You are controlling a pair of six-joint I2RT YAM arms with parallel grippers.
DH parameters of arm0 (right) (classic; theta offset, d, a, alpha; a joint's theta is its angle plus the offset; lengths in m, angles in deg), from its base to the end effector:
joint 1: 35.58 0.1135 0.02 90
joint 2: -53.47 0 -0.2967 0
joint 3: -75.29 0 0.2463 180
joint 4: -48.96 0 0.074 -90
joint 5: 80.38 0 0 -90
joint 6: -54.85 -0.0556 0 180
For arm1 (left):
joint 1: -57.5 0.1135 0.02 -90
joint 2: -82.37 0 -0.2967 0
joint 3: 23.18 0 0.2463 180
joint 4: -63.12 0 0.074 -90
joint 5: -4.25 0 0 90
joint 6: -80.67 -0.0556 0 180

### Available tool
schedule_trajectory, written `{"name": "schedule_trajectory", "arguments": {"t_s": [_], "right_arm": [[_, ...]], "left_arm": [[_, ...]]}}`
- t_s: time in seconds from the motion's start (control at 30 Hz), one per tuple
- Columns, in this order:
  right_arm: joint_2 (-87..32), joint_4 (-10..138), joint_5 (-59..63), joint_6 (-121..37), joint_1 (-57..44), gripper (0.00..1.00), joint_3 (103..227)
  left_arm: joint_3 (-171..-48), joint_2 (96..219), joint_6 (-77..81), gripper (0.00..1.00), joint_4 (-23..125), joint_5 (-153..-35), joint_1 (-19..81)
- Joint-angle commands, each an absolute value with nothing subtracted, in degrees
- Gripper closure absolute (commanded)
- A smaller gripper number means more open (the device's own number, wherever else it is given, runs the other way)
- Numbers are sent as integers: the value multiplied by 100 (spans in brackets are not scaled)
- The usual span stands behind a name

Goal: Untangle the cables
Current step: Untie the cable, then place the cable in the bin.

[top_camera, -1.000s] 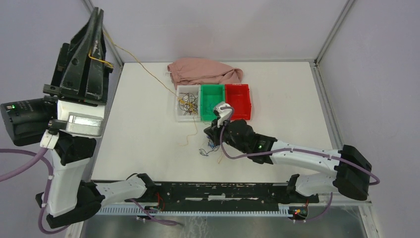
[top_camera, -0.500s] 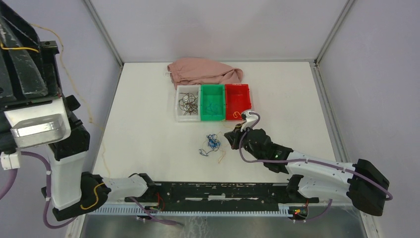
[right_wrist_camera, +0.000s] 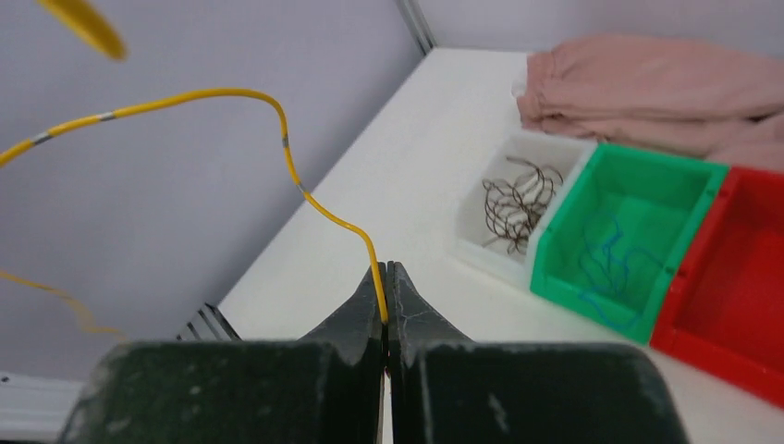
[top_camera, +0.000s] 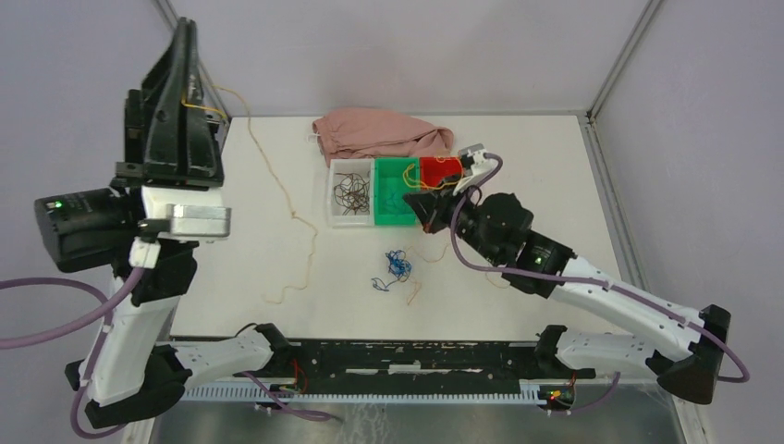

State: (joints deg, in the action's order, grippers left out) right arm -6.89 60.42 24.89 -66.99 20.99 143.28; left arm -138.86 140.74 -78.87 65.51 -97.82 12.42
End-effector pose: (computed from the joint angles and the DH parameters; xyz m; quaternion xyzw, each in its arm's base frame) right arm 0.1471 0.1962 0.3956 -0.0664 0.7265 0.4025 0.5530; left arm 0.0357 -0.0522 0.6842 0.2735 0.0550 0.1765 0.9439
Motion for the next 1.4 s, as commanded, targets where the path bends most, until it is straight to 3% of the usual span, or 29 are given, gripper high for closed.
{"name": "schedule_trajectory", "arguments": {"t_s": [0.0,0.43,0.8,1.27,1.37], "right_arm": [[-979,6575,2353,-6290,1963,100,15333],[-2237,7280,2457,-5361,1098,99,16940],[-3245,7489,2340,-5238,-155,99,16673],[-4834,7659,1951,-5493,-630,99,16957],[-4972,7976,1966,-5666,-630,88,17032]], "left_arm": [[-13571,13959,-7448,97,6348,-9632,1250],[-13139,13837,-7214,97,6141,-9712,1251],[-12969,13666,-7138,97,6027,-9796,1248],[-12869,13587,-7103,97,6034,-9840,1255],[-12880,13590,-7124,97,6055,-9849,1255]]}}
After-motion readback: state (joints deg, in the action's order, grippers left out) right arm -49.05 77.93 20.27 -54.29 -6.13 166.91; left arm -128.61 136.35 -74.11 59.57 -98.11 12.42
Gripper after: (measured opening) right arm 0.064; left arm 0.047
